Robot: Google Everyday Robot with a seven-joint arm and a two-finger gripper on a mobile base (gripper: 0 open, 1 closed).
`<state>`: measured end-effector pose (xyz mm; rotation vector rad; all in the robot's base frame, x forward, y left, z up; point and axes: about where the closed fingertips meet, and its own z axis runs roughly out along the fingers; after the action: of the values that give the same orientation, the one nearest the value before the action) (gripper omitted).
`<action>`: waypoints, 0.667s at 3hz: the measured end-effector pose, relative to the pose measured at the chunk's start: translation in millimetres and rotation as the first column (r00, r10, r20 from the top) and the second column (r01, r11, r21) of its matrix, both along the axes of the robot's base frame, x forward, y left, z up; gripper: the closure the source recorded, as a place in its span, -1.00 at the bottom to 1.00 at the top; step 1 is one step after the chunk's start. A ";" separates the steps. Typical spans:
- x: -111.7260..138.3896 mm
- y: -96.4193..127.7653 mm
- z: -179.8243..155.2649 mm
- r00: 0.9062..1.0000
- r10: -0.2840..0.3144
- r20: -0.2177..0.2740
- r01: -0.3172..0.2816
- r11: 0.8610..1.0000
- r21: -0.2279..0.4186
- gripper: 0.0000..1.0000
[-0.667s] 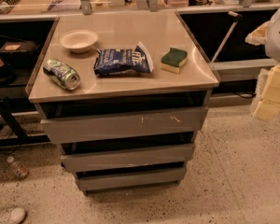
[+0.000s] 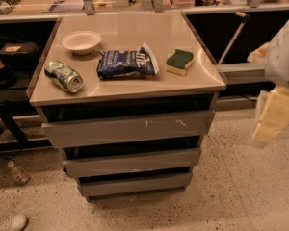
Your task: Open bottom drawer
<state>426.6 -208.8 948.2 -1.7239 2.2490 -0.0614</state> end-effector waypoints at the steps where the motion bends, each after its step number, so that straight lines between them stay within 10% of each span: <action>1: -22.3 26.8 -55.8 0.999 0.002 -0.043 0.000 0.998 0.063 -1.00; 2: -39.9 50.0 -133.2 0.992 0.006 -0.129 0.007 0.995 0.104 -1.00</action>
Offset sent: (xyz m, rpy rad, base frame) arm -0.0789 0.0738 -0.2631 0.1371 0.3157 -0.0070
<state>386.7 -158.8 815.1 -1.7173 2.2989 0.1689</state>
